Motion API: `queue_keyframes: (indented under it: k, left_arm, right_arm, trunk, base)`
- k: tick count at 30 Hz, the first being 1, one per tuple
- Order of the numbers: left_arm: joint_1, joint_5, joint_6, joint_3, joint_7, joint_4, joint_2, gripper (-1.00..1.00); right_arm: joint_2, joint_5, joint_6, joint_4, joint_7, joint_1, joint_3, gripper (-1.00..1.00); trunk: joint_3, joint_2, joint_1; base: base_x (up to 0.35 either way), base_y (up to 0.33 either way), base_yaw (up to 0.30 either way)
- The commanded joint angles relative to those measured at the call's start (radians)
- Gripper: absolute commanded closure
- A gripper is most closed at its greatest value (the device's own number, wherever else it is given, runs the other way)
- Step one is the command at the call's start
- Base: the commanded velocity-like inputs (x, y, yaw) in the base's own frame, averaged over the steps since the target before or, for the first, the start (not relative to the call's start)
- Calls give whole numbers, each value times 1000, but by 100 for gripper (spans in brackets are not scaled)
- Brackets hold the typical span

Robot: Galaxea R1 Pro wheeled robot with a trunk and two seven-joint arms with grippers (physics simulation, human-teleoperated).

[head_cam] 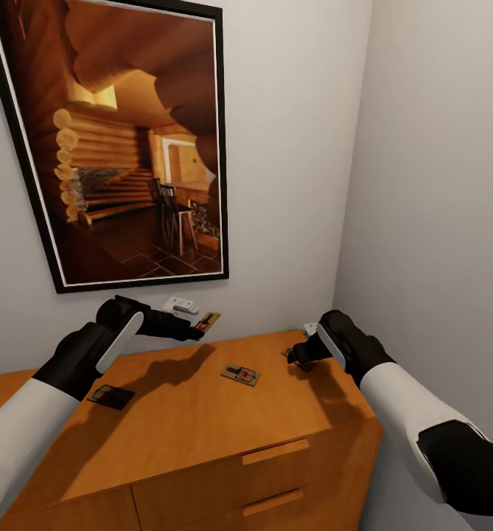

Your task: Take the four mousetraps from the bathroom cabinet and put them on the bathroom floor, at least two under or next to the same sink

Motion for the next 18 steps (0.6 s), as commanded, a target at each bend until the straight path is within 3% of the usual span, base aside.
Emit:
queue_keyframes:
  k: [1,18]
  left_arm:
    - [-1,-10,1,-1,-10,0,1,100]
    - [-1,-10,1,0,-11,1,1,100]
  right_arm:
    - [-1,-9,2,-1,-4,-1,7,-100]
    - [-3,-10,-11,1,-5,-1,6,-100]
  trunk:
    - [-1,-1,0]
    - [-1,-1,0]
  base:
    - [0,0,0]
    - [0,0,0]
